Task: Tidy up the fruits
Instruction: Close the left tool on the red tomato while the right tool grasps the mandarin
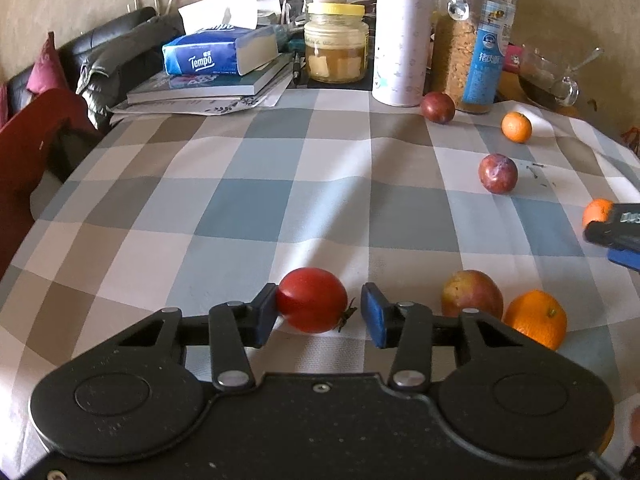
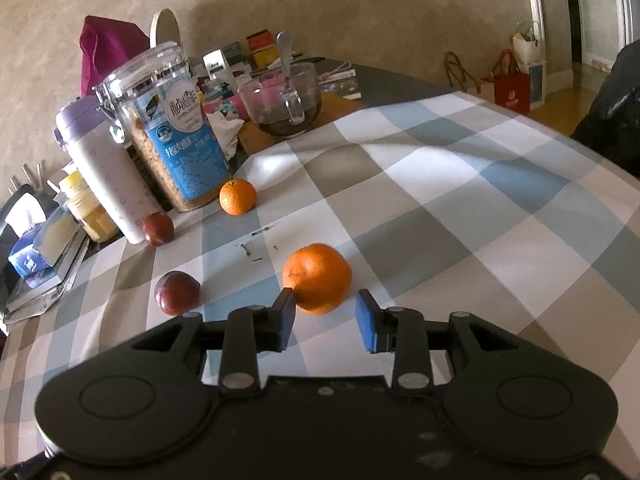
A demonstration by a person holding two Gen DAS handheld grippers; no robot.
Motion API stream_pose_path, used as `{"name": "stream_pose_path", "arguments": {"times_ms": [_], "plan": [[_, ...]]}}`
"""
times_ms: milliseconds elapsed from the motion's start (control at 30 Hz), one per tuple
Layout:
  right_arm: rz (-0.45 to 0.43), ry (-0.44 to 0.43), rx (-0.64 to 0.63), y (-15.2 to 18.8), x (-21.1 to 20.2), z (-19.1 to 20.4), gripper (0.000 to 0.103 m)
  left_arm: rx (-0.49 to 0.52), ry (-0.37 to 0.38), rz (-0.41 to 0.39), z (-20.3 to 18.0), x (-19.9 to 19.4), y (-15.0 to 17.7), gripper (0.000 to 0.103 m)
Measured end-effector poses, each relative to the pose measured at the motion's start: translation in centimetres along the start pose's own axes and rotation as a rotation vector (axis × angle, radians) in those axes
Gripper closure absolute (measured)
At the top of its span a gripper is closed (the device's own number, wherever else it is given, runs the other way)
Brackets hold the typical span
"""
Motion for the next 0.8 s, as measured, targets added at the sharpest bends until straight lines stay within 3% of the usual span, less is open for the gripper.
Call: {"name": "stream_pose_path", "arguments": {"times_ms": [67,333,467,533,567,800], "plan": [[0.032,0.023,-0.025,-0.1,0.9,0.7,0.066,-0.008,0.006,-0.001,0.0,0.0,0.0,0.05],[-0.06,0.181,-0.207,0.6,2.5,3.5,0.064,-0.018,0.012,-0.001,0.1,0.0,0.0,0.05],[-0.095,0.216,-0.259,1.4,2.4,4.0,0.071,-0.019,0.014,-0.002,0.1,0.0,0.0,0.05],[-0.096,0.207,-0.26,1.4,2.2,4.0,0.084,-0.019,0.014,-0.002,0.1,0.0,0.0,0.051],[-0.091,0.196,-0.264,1.5,2.2,4.0,0.101,-0.019,0.014,-0.002,0.1,0.0,0.0,0.051],[-0.092,0.193,-0.271,1.8,1.9,4.1,0.101,-0.031,0.007,-0.007,0.3,0.0,-0.1,0.058]]}}
Point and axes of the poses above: each gripper's, at about its wrist camera, not at the fingertips, and x roughly the way its jaws point, z to its left, y to its underside, the point moved 2 cm from there along x, roughly the way its jaws point, and after that the axes turned 10 degrees about z, right-handed, at the moved point
